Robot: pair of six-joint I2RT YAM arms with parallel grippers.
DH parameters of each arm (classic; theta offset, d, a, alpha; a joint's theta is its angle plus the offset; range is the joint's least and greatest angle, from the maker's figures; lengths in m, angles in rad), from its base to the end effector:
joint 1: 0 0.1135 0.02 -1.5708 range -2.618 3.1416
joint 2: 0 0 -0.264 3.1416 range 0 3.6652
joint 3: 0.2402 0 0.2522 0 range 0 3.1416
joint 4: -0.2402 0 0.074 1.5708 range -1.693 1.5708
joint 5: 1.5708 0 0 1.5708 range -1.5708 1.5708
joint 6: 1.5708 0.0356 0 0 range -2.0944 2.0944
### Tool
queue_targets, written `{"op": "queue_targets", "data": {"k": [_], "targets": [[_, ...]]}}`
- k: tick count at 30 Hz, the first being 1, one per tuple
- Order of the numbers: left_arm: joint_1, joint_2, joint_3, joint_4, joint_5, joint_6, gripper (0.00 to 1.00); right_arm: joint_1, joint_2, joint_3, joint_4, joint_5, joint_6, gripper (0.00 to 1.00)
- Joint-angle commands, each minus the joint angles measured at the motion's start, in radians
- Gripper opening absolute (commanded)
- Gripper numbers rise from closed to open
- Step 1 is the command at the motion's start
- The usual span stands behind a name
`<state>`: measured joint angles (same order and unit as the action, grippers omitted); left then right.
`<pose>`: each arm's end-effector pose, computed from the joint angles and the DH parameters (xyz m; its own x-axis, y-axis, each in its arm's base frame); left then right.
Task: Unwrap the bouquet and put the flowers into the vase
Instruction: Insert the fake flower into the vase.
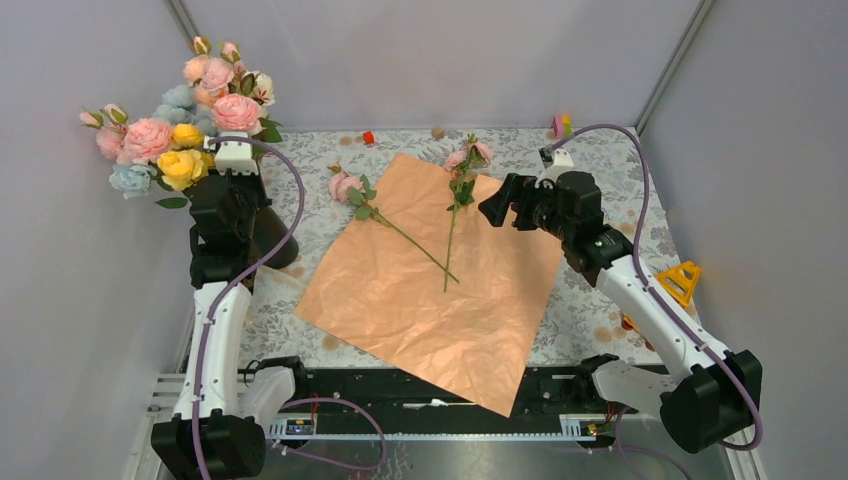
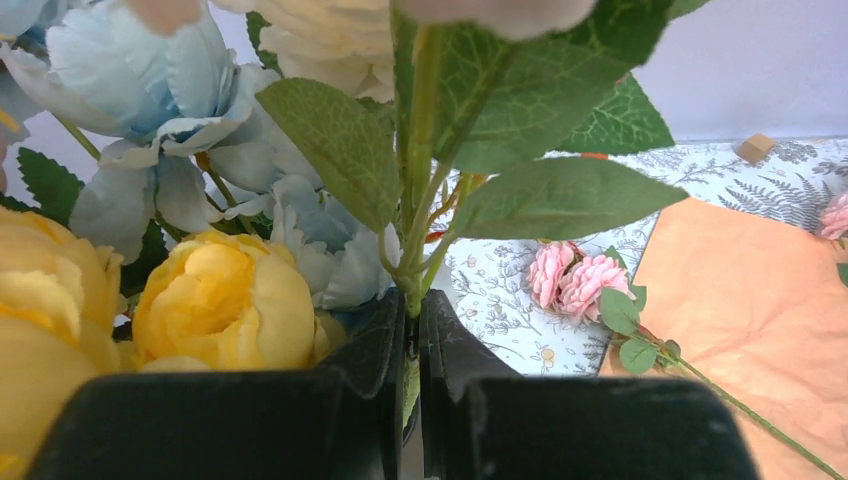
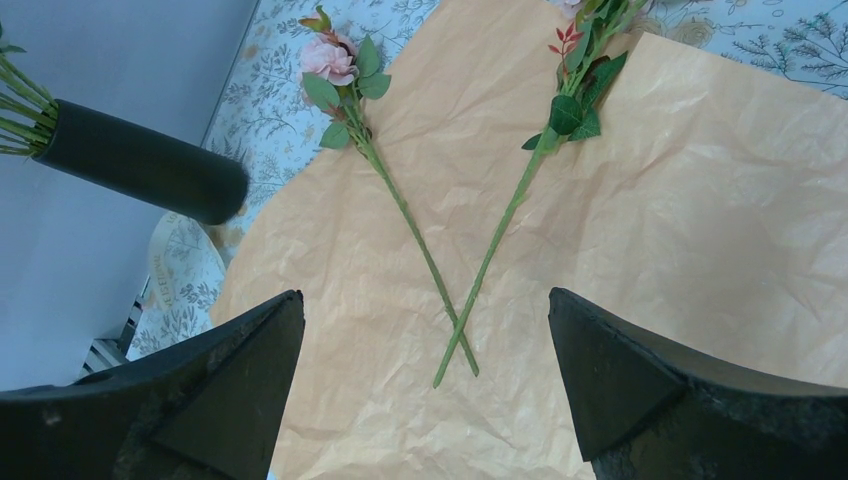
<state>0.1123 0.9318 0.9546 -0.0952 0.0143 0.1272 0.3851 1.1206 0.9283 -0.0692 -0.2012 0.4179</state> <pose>0.2141 0.0236 0.3831 -0.0837 0.1182 -0.9895 -0.0880 0.9882 0.1255 0.2403 0.1051 0.3351 -0.4410 0.2504 -0.8619 -0.4027 0.8031 0.4393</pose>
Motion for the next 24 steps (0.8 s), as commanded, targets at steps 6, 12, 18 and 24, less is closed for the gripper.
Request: {"op": "queue_targets", "data": {"k": [6, 12, 18, 24], "targets": [[0.001, -0.022, -0.054, 0.025, -0.077, -0.009, 0.01, -0.006, 0.018, 0.048, 0.055, -0.038, 0.016, 0.97], [0.001, -0.028, -0.085, 0.027, -0.096, -0.010, 0.02, -0.006, 0.024, 0.045, 0.056, -0.041, 0.021, 0.97], [0.001, -0.035, -0.103, 0.030, -0.114, -0.015, 0.04, -0.006, 0.022, 0.040, 0.056, -0.041, 0.020, 0.97], [0.001, -0.053, -0.052, -0.018, -0.101, -0.034, 0.16, -0.006, 0.014, 0.035, 0.055, -0.041, 0.022, 0.97]]}}
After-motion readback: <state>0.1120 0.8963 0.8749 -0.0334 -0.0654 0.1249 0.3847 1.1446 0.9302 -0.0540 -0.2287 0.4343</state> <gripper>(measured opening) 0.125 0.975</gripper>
